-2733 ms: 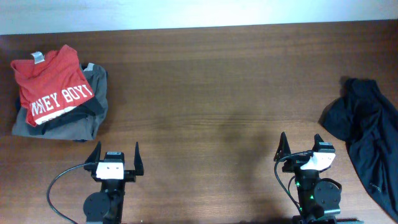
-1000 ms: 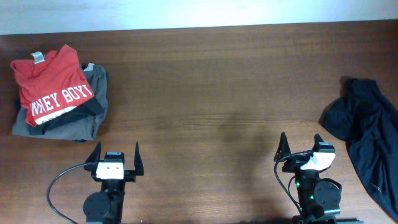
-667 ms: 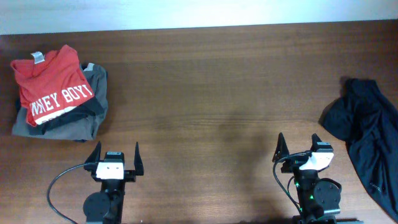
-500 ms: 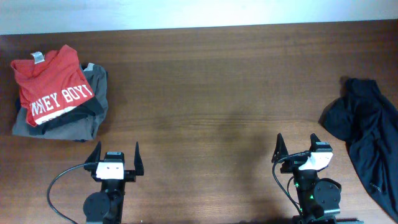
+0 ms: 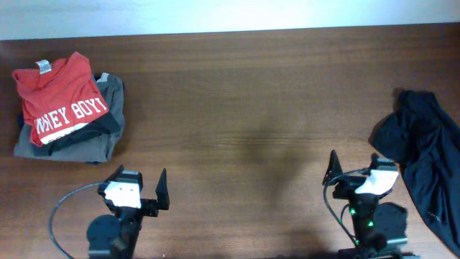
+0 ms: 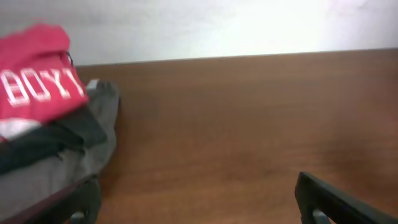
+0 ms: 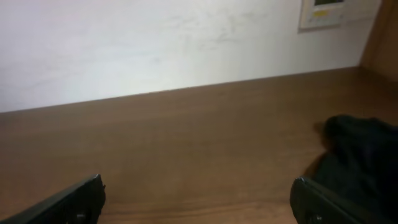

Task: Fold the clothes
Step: 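Grasp the black garment with the right gripper and lift it up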

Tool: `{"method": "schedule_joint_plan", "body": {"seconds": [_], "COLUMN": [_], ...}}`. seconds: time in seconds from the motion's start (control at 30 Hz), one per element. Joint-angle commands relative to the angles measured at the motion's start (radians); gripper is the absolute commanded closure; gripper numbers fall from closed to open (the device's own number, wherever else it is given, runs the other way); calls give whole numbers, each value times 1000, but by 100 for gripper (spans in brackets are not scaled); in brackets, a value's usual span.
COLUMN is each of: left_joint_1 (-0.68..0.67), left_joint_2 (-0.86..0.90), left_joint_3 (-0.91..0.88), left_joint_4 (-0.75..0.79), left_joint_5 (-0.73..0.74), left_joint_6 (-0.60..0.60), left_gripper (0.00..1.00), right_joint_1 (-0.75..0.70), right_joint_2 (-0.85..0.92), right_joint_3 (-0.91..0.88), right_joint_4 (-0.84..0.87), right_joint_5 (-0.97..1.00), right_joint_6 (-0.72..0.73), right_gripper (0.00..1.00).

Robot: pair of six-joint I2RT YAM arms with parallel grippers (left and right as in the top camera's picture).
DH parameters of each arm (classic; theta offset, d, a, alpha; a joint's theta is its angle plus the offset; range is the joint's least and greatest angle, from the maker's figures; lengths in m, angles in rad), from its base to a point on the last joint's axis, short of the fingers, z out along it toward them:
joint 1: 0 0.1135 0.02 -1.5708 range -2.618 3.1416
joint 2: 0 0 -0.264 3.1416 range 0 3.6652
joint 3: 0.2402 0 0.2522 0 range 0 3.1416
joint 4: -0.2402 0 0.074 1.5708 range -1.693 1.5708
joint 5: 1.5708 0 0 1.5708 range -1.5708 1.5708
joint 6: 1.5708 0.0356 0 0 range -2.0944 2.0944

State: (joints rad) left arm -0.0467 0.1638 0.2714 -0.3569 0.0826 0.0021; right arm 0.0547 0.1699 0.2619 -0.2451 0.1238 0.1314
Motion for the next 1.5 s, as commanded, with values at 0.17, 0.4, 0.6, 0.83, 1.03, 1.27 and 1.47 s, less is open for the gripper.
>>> {"method": "schedule_joint_plan", "body": {"seconds": [0.17,0.4,0.6,0.83,1.03,1.27,1.47], "left_joint_1": [-5,-5,-5,-5,-5,-5,-5], "left_joint_2": [345,595,748,798,805,806,806], "left_joint_3": [319,512,583,584,584,584,584], "left_joint_4": [-164,-332,-385,-385,-385,-384,-381], "left_joint_5": [26,25,27,26,26,26,26], "left_joint_6": [-10,-10,-10,-10,-10,-10,-10], "left_gripper": [1,1,1,1,1,1,1], "right_joint_1": [2,-47,-144,-314,-430,-473,-473], "right_joint_2": [397,805,1112,1328,1505,1649,1737], "right_joint_3": [406,708,877,891,891,891,891], "right_joint_4": [-200,-459,-585,-520,-448,-339,-280], "right_joint_5": [50,45,45,47,45,34,8], "right_joint_6": [-31,-31,-29,-5,-4,-4,-4], "right_gripper": [1,1,1,1,1,1,1]}}
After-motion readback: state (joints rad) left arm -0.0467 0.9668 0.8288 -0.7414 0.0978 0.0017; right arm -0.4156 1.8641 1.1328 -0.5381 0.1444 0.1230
